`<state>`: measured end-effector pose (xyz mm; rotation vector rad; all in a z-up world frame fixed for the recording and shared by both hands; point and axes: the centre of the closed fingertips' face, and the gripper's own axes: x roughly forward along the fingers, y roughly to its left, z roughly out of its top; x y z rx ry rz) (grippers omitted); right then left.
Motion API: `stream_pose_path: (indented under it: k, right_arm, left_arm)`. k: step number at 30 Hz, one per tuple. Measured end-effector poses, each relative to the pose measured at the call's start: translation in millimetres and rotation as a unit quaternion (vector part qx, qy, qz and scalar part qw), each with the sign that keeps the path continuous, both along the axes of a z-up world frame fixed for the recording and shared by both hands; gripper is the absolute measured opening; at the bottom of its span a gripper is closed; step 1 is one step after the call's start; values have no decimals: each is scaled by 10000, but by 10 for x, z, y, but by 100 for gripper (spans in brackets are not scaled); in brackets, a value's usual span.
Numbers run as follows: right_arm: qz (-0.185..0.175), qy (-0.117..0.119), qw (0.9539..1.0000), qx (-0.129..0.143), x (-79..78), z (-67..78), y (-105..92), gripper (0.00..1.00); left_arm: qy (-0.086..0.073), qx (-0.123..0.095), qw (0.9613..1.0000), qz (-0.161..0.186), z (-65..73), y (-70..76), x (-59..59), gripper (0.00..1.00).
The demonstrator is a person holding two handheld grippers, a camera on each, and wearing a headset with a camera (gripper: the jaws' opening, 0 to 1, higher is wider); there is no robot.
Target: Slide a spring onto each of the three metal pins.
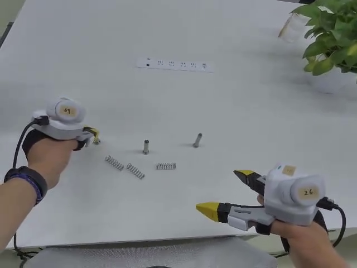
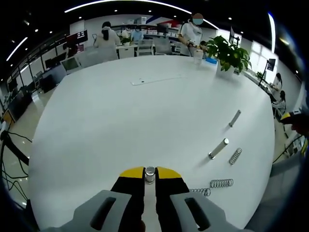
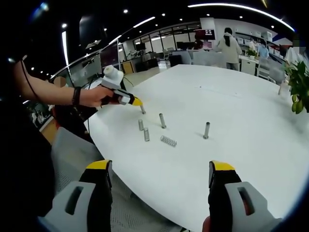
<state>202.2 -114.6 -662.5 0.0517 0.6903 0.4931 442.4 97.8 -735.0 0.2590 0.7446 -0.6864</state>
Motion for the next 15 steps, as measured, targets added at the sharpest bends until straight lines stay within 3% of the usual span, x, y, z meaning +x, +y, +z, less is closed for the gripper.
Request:
stream_pose_path:
  k: [15]
  right_arm:
    - [49, 2, 10000, 28, -28, -14, 33, 80]
  left_arm:
    - [-18, -38, 10000, -56, 16, -27, -198, 0]
